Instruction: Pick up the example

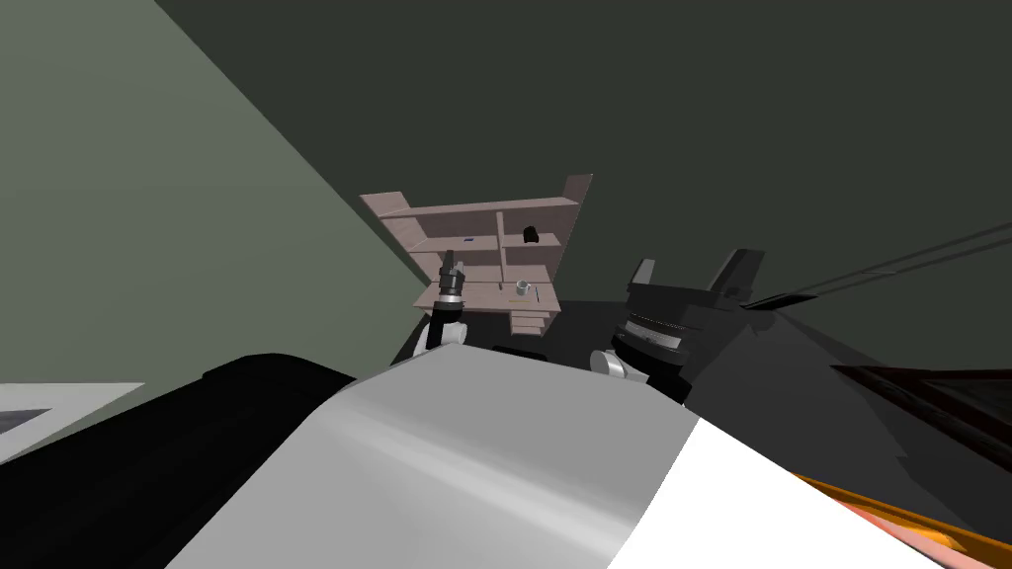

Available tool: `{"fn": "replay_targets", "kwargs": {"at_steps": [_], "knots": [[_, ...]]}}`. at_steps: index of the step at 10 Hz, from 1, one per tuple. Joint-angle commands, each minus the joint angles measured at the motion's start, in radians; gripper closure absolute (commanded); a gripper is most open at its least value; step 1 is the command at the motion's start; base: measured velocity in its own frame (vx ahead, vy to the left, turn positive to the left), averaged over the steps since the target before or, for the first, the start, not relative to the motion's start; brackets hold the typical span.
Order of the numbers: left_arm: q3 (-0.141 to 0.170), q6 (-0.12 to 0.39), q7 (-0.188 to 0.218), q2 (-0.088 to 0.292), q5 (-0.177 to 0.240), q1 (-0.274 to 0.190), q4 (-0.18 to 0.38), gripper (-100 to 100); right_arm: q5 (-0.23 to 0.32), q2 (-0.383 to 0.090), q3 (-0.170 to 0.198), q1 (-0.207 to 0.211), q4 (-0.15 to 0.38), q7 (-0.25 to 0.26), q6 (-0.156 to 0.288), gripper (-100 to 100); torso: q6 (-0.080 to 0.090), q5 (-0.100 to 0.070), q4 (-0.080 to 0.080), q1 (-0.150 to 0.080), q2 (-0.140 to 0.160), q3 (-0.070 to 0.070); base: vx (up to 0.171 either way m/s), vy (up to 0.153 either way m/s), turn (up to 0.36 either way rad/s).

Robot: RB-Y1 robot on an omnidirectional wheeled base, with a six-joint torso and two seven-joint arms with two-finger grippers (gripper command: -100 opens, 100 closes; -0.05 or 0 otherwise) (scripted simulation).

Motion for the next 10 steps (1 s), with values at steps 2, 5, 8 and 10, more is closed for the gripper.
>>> {"fn": "replay_targets", "kwargs": {"at_steps": [2, 5, 8, 10], "knots": [[-0.001, 0.005, -0.017, 0.036, 0.002, -0.018, 0.055, -100, 0.000, 0.000, 0.000, 0.000, 0.000, 0.000, 0.000, 0, 0.000, 0.000, 0.000, 0.000, 0.000, 0.000, 0.001, -0.002, -0.107], [-0.002, 0.009, -0.033, 0.059, 0.004, -0.037, 0.111, -100, 0.000, 0.000, 0.000, 0.000, 0.000, 0.000, 0.000, 0, 0.000, 0.000, 0.000, 0.000, 0.000, 0.000, 0.003, -0.004, -0.075], [-0.002, 0.015, -0.052, 0.078, 0.007, -0.063, 0.183, -100, 0.000, 0.000, 0.000, 0.000, 0.000, 0.000, 0.000, 0, 0.000, 0.000, 0.000, 0.000, -0.001, 0.000, 0.005, -0.009, -0.087], [-0.002, 0.022, -0.071, 0.096, 0.010, -0.093, 0.247, -100, 0.000, 0.000, 0.000, 0.000, 0.000, 0.000, 0.000, 0, 0.000, 0.000, 0.000, 0.000, -0.001, 0.000, 0.006, -0.013, -0.111]]}}
